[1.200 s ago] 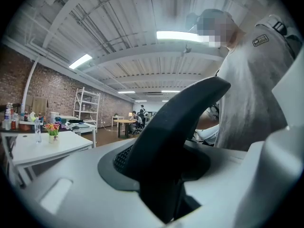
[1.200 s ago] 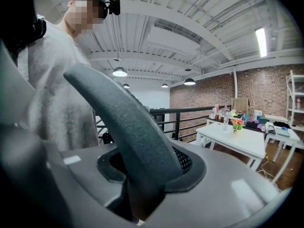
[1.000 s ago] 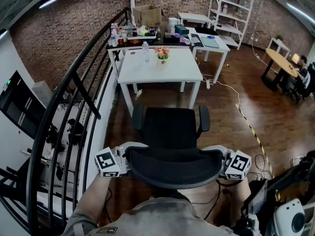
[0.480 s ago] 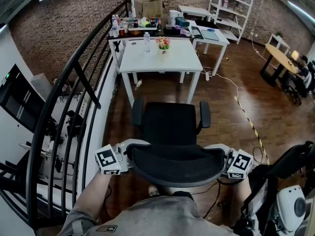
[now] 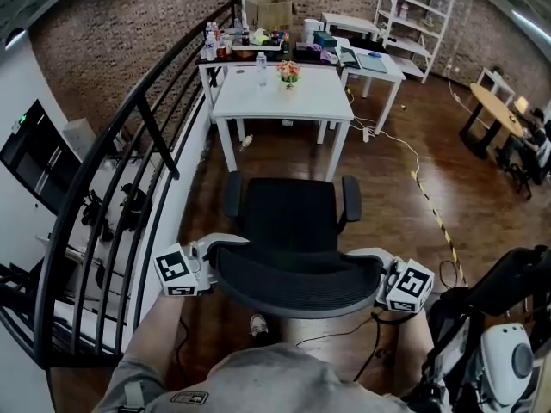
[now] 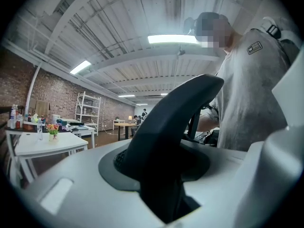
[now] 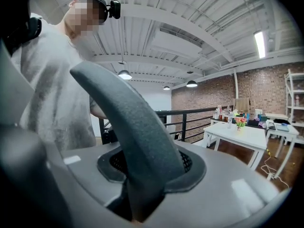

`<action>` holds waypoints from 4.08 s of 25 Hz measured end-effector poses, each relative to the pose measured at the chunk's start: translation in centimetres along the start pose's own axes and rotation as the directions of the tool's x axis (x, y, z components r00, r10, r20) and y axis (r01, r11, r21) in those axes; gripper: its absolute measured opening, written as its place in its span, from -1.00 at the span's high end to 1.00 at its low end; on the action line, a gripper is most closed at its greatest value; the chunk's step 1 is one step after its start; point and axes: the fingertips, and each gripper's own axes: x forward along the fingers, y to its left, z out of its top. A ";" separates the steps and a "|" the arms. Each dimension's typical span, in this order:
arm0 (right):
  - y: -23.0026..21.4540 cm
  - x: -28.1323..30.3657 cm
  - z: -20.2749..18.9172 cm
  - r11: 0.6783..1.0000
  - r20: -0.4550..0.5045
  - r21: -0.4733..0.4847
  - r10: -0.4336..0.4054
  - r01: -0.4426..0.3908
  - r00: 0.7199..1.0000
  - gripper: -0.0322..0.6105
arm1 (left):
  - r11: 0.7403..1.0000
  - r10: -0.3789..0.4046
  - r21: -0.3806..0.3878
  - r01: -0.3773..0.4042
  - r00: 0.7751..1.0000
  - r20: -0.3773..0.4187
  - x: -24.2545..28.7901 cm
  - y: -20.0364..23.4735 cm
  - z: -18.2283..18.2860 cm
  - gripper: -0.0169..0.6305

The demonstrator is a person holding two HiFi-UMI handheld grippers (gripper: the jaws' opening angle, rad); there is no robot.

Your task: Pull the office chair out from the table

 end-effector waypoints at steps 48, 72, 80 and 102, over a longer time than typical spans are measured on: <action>15.9 -5.2 -3.4 0.971 0.057 0.025 -0.239 0.238 0.969 0.15 | 0.930 0.358 -0.105 -0.352 0.932 0.051 -3.2 -20.1 -2.3 0.42; 31.1 2.2 -6.1 0.969 -0.050 0.182 -0.162 0.168 0.986 0.34 | 0.971 0.035 -0.237 -0.021 0.998 0.053 -5.1 -28.7 -6.5 0.65; 32.8 0.8 -8.5 0.971 -0.066 0.211 -0.102 0.114 0.993 0.43 | 0.959 0.042 -0.283 -0.029 0.998 0.039 -2.9 -31.9 -8.0 0.72; 32.7 0.1 -8.4 0.989 -0.031 0.141 -0.046 0.050 0.998 0.88 | 0.970 0.049 -0.237 -0.045 0.999 0.010 -0.2 -32.5 -7.8 0.91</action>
